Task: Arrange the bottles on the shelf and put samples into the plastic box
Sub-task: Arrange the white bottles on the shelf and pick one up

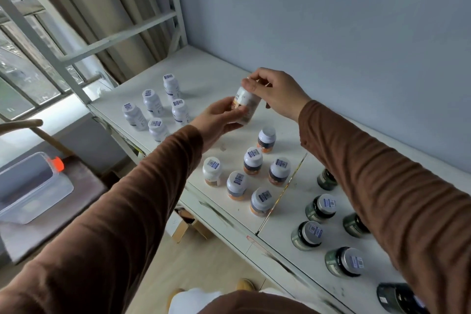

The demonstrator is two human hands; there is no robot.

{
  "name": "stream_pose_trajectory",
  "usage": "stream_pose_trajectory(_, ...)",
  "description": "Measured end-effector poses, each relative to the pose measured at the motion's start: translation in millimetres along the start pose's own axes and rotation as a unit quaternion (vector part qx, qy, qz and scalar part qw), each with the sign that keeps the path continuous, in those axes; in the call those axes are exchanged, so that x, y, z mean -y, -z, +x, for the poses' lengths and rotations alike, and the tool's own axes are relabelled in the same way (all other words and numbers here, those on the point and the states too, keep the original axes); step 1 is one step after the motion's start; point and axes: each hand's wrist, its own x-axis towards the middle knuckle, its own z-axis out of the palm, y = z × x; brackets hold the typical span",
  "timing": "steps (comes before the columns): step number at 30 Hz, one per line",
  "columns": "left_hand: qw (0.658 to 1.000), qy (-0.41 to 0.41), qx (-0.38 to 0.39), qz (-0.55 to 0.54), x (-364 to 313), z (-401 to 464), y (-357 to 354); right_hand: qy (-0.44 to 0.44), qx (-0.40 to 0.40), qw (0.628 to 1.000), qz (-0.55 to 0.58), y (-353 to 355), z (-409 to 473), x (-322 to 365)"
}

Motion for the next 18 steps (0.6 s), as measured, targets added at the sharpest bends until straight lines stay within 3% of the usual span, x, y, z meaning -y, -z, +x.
stream_pose_trajectory(3,0.965,-0.015,-0.071,0.251,4,5,-1,0.014,0.039,0.999,0.020,-4,-5,-5)
stream_pose_trajectory(6,0.914,-0.056,-0.145,0.374,15,8,0,0.014,0.059,0.998,-0.011,-13,-8,-9)
stream_pose_trajectory(11,0.848,-0.012,-0.070,0.525,23,4,26,-0.014,0.082,0.985,-0.151,-32,-12,-18)
stream_pose_trajectory(18,0.746,-0.050,-0.064,0.661,9,5,44,-0.051,0.143,0.950,-0.271,-81,-19,-33)
